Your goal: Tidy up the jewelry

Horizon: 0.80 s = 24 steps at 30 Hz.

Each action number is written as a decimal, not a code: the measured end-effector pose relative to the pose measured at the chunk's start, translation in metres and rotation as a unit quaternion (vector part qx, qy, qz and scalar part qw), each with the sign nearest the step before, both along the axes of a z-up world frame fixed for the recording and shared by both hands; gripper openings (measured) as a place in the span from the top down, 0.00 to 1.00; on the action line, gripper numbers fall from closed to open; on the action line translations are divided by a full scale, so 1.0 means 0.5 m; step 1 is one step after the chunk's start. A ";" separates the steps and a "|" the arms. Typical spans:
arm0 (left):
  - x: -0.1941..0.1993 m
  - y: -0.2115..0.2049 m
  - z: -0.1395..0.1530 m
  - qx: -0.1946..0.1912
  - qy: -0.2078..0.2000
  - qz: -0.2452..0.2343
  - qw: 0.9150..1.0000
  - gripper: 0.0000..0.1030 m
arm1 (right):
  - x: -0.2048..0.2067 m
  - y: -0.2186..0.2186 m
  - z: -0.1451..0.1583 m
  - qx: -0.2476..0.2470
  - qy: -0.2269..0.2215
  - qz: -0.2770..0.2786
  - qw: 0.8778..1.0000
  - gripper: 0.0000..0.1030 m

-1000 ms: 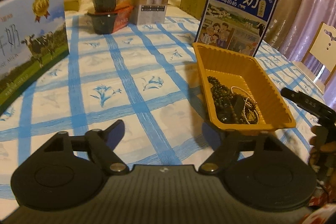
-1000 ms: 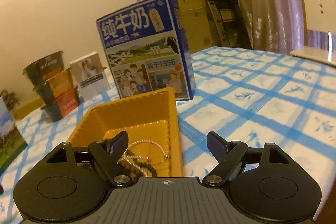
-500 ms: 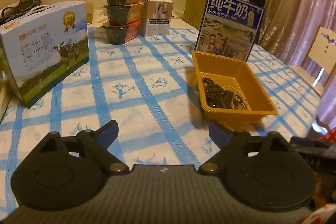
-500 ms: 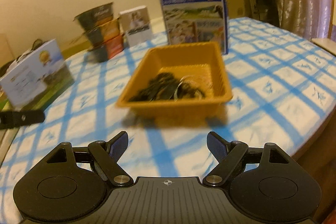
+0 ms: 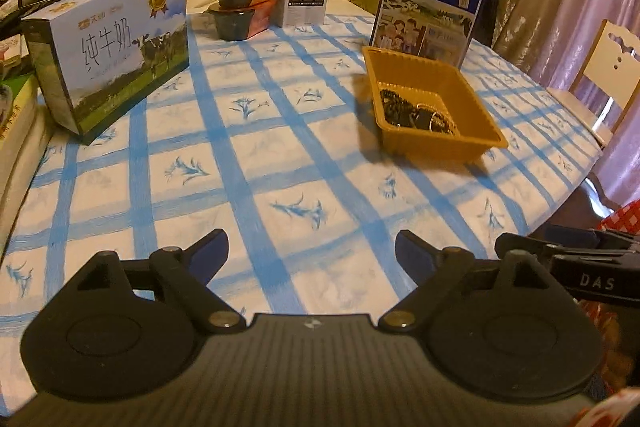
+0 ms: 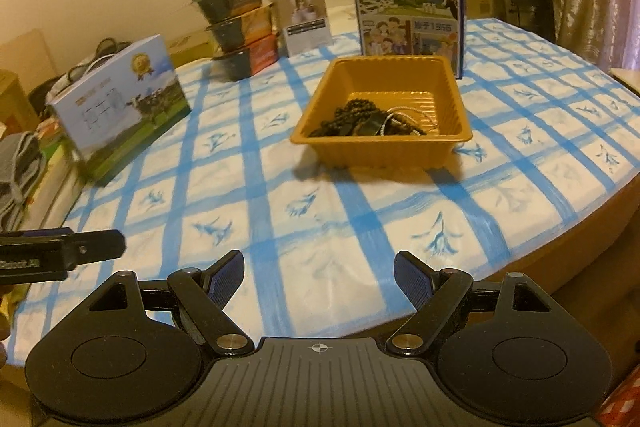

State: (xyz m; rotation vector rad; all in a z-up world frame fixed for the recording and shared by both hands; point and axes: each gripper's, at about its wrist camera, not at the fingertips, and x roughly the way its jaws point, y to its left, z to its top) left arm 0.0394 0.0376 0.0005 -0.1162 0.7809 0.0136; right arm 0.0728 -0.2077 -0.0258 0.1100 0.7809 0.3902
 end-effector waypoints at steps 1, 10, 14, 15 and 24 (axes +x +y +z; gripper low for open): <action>-0.005 -0.003 0.001 0.004 0.000 -0.001 1.000 0.13 | -0.006 0.002 0.001 0.000 0.002 0.003 1.000 0.21; -0.025 -0.023 0.005 0.014 0.003 -0.012 1.000 0.13 | -0.033 0.005 0.011 0.010 -0.005 0.017 1.000 0.21; -0.023 -0.029 0.007 0.018 0.002 -0.016 1.000 0.13 | -0.032 -0.001 0.012 0.013 -0.004 0.012 1.000 0.21; -0.023 -0.031 0.007 0.019 0.002 -0.018 1.000 0.13 | -0.032 -0.002 0.011 0.012 -0.004 0.011 1.000 0.21; -0.021 -0.038 0.006 0.023 0.005 -0.024 0.999 0.13 | -0.031 -0.008 0.012 0.014 -0.006 0.006 1.000 0.21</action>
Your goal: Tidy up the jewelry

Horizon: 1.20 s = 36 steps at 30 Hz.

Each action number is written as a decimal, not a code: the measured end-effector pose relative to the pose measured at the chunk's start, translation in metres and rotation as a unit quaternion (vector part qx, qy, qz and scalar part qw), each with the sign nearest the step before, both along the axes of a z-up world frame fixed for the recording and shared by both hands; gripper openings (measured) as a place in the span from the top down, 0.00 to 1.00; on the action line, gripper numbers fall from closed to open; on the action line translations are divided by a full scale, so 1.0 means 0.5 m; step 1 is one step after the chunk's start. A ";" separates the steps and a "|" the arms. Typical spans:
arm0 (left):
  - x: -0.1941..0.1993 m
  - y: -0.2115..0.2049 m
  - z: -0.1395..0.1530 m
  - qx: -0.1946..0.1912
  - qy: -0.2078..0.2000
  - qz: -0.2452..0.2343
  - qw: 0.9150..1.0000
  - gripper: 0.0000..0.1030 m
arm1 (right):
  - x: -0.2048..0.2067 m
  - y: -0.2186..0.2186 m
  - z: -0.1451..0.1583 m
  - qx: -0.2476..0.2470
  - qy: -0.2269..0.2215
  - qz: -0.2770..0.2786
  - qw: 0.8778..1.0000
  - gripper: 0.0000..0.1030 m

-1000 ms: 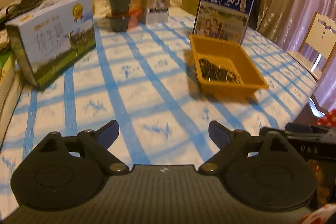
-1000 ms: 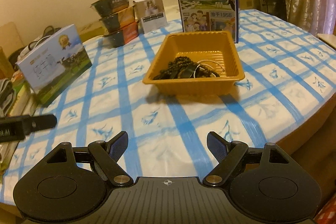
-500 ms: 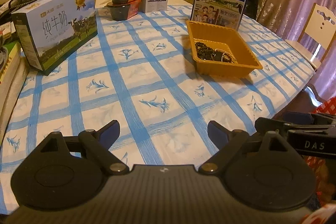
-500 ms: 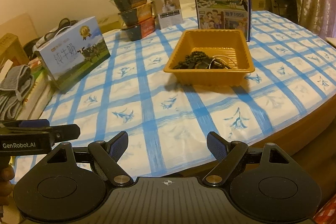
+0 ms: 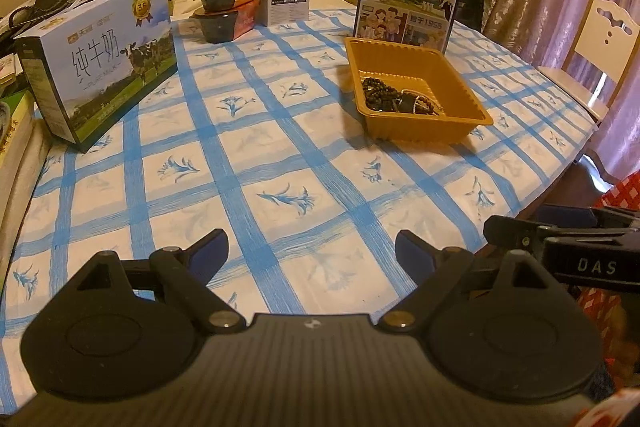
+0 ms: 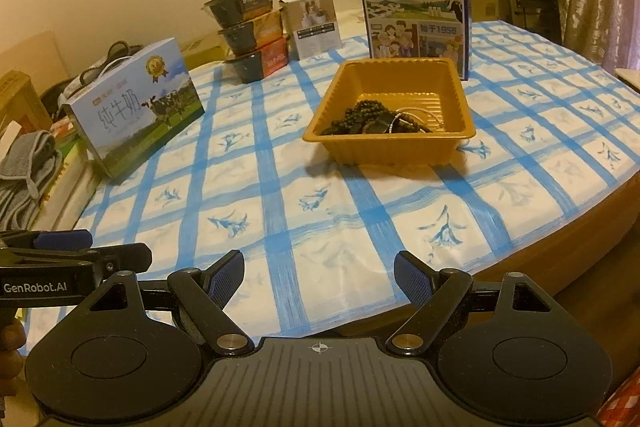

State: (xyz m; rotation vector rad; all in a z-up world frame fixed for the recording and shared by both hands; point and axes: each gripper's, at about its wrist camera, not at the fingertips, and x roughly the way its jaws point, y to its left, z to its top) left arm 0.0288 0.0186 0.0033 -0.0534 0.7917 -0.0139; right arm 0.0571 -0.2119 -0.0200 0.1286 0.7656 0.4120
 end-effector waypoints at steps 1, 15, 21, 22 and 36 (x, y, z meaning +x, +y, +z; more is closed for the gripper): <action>0.000 -0.001 0.000 0.001 0.000 0.000 1.000 0.13 | 0.000 0.000 0.000 0.001 0.000 0.000 1.000 0.21; 0.000 -0.006 0.001 0.003 -0.002 -0.001 1.000 0.13 | 0.000 -0.001 0.001 0.000 -0.001 0.000 1.000 0.21; 0.000 -0.007 0.001 0.003 -0.002 -0.001 1.000 0.13 | 0.000 -0.001 0.000 0.000 -0.001 -0.001 1.000 0.21; 0.000 -0.007 0.001 0.003 -0.002 -0.001 1.000 0.13 | 0.000 -0.002 0.001 0.001 -0.001 -0.001 1.000 0.21; 0.002 -0.010 0.004 0.005 -0.003 -0.003 1.000 0.13 | 0.002 -0.003 0.004 0.002 -0.002 -0.001 1.000 0.21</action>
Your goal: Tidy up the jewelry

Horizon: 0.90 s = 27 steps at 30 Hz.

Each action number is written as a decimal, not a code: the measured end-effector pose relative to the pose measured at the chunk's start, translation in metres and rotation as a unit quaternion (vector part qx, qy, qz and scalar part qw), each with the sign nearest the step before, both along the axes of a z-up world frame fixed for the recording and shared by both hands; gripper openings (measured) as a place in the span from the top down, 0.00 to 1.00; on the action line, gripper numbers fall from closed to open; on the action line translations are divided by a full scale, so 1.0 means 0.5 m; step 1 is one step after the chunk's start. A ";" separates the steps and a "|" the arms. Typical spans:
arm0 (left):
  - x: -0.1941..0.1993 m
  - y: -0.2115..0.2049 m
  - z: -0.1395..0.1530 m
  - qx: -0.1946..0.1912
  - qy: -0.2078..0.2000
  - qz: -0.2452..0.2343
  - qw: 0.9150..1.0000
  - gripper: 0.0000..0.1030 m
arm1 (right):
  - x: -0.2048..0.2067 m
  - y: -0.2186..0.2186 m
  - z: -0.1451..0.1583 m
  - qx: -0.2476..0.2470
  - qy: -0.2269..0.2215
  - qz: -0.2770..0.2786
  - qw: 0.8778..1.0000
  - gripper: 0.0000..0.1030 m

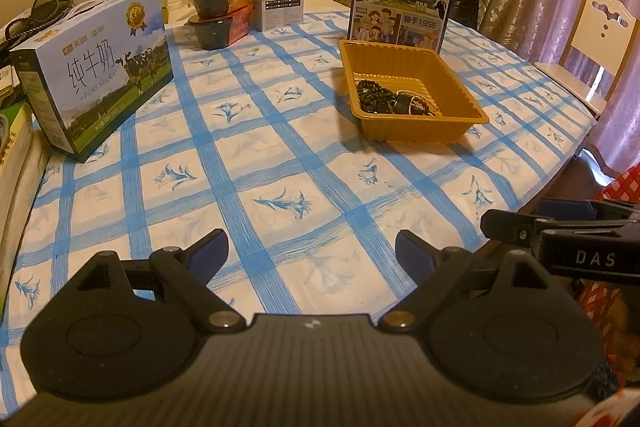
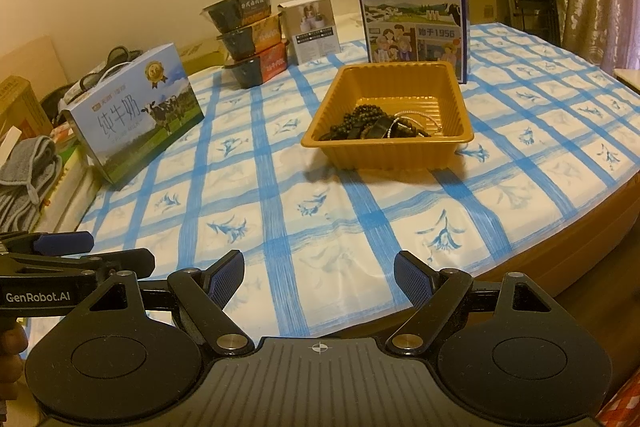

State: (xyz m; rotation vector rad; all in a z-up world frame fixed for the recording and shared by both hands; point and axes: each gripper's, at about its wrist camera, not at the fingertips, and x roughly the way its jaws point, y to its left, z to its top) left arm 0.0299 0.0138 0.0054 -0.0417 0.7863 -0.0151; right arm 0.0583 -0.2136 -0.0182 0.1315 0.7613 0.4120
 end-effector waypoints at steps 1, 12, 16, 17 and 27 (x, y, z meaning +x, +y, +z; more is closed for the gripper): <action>0.000 -0.001 0.000 0.000 0.000 0.000 1.000 0.13 | 0.000 0.000 0.000 0.000 0.000 0.000 1.000 0.21; 0.000 -0.003 0.000 0.001 -0.001 -0.001 1.000 0.13 | 0.003 0.000 0.002 0.000 0.000 0.000 1.000 0.21; 0.001 -0.004 0.000 0.001 -0.001 -0.001 1.000 0.13 | 0.003 0.000 0.002 0.000 0.000 0.000 1.000 0.21; 0.001 -0.004 0.000 0.001 -0.001 -0.001 1.000 0.13 | 0.001 0.000 0.001 0.000 0.000 0.001 1.000 0.21; 0.001 -0.008 -0.001 0.002 -0.001 0.000 1.000 0.13 | 0.004 -0.001 0.001 0.000 0.000 0.000 1.000 0.21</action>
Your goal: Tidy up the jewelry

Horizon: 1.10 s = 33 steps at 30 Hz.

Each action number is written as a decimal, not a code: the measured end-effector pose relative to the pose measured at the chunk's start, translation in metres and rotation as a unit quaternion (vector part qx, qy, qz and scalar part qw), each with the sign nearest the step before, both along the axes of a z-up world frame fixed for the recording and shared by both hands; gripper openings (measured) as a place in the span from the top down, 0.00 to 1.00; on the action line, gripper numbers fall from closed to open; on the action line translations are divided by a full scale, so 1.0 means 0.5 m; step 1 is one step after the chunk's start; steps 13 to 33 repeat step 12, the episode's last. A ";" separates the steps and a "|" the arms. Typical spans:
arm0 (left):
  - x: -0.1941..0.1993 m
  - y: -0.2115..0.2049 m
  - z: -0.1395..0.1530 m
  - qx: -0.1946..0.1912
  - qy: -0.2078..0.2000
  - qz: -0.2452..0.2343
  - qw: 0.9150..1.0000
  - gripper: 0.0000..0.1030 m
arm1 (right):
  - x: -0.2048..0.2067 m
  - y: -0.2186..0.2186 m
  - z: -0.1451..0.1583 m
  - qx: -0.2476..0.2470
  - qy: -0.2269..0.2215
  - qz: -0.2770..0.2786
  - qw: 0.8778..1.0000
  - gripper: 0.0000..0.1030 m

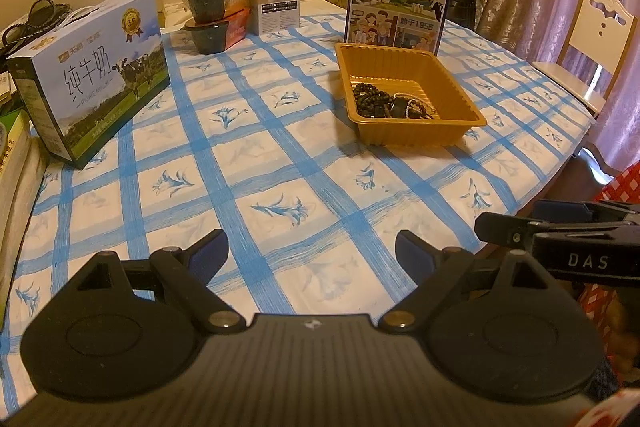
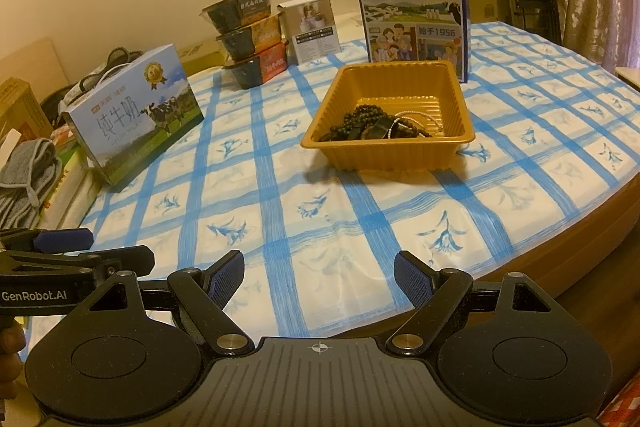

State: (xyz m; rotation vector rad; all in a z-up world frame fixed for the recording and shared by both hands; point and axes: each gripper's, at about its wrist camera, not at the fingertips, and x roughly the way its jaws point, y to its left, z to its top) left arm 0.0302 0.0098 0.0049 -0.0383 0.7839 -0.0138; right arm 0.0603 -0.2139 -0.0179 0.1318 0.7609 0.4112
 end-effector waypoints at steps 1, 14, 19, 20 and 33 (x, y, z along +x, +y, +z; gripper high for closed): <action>-0.001 -0.001 -0.001 0.000 0.000 0.001 1.000 0.13 | 0.002 0.001 0.001 0.000 0.000 0.000 1.000 0.21; 0.009 0.000 0.005 0.002 0.004 0.001 1.000 0.13 | 0.007 0.002 -0.003 0.000 0.001 -0.002 1.000 0.21; 0.009 0.000 0.005 0.002 0.004 0.001 1.000 0.13 | 0.007 0.002 -0.003 0.000 0.001 -0.002 1.000 0.21; 0.009 0.000 0.005 0.002 0.004 0.001 1.000 0.13 | 0.007 0.002 -0.003 0.000 0.001 -0.002 1.000 0.21; 0.009 0.000 0.005 0.002 0.004 0.001 1.000 0.13 | 0.007 0.002 -0.003 0.000 0.001 -0.002 1.000 0.21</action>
